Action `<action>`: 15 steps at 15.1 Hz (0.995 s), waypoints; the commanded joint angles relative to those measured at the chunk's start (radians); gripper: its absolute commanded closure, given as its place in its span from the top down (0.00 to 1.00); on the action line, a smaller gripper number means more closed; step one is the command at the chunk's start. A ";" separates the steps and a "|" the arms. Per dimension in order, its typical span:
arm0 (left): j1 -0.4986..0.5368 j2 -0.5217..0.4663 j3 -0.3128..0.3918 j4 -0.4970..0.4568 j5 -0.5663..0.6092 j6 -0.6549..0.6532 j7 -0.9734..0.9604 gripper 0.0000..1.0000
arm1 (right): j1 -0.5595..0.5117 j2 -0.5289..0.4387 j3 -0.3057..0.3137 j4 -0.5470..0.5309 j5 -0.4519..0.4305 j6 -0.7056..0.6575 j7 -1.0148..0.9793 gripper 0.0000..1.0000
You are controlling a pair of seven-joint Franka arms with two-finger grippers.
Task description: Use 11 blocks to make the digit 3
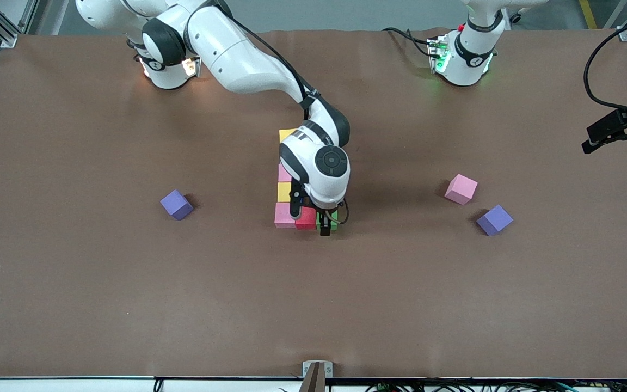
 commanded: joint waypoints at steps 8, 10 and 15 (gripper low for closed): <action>-0.003 0.003 0.002 0.020 -0.006 -0.020 -0.006 1.00 | 0.007 0.004 -0.006 0.029 -0.014 -0.041 0.014 1.00; -0.003 0.003 0.002 0.021 -0.006 -0.020 -0.006 1.00 | 0.007 -0.005 -0.001 0.031 -0.014 -0.055 0.012 1.00; -0.003 0.003 0.002 0.020 -0.006 -0.020 -0.006 1.00 | -0.005 -0.028 0.002 0.069 -0.011 -0.105 0.009 1.00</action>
